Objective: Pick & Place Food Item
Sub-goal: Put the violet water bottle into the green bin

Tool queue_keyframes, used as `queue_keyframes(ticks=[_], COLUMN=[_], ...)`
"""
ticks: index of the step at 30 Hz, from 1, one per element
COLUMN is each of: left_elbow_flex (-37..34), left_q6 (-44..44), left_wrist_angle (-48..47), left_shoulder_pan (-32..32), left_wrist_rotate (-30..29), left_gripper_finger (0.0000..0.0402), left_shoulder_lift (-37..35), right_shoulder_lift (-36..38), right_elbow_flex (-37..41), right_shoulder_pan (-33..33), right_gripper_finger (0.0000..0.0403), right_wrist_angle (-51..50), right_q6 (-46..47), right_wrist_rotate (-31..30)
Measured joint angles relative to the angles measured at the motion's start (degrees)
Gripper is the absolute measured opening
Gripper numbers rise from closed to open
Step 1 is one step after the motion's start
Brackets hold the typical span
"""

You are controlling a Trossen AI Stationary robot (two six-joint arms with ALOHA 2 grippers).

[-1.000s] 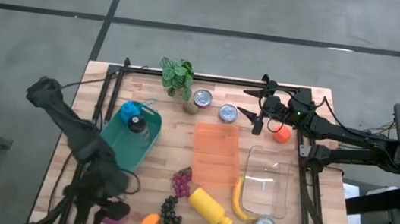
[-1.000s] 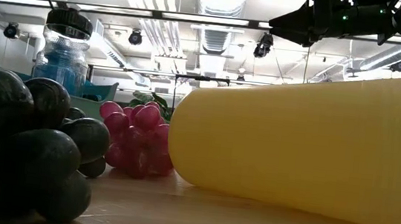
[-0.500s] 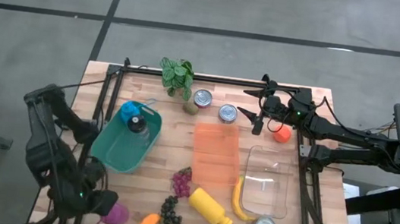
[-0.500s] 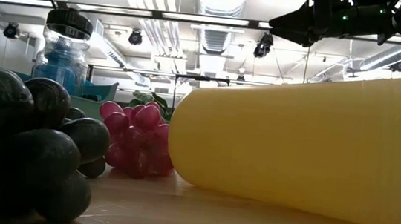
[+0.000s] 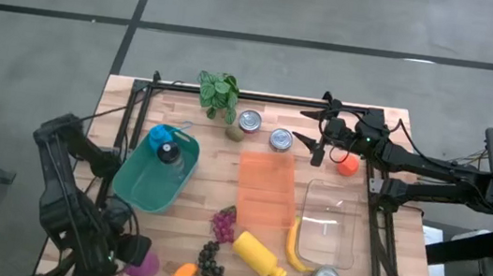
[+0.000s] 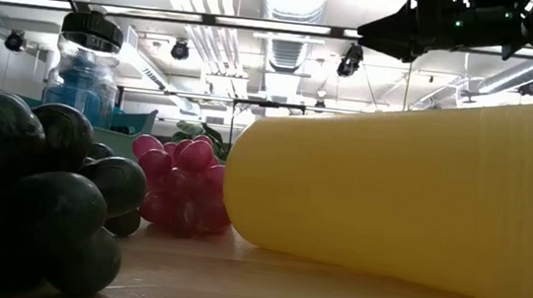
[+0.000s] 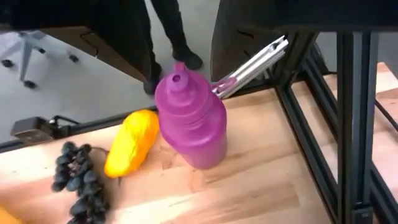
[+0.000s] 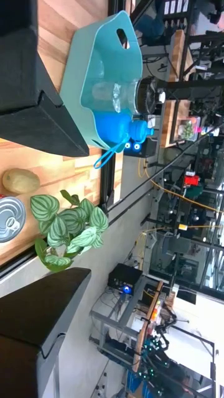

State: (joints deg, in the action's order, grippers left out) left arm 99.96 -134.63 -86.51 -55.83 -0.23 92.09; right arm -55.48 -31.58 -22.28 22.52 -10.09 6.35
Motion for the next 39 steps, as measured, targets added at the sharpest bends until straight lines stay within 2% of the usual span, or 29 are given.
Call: queue_keyframes(ticks=[16,39], left_elbow_flex=[0.0,0.0], left_q6=[-1.97,1.29], left_wrist_angle=[0.95,2.88], left_shoulder_pan=[-0.86,-0.84], left_wrist_rotate=[-0.02,0.03], left_gripper_finger=[0.0172,0.0172], left_shoulder_lift=[3.85,6.86], right_shoulder_lift=[0.0,0.0], right_elbow_flex=[0.0,-0.02], right_shoulder_pan=[0.01,0.01], right_gripper_finger=[0.0305,0.0306], right_wrist_angle=[0.0,0.0], right_q6=[0.0,0.0], right_wrist_rotate=[0.0,0.0])
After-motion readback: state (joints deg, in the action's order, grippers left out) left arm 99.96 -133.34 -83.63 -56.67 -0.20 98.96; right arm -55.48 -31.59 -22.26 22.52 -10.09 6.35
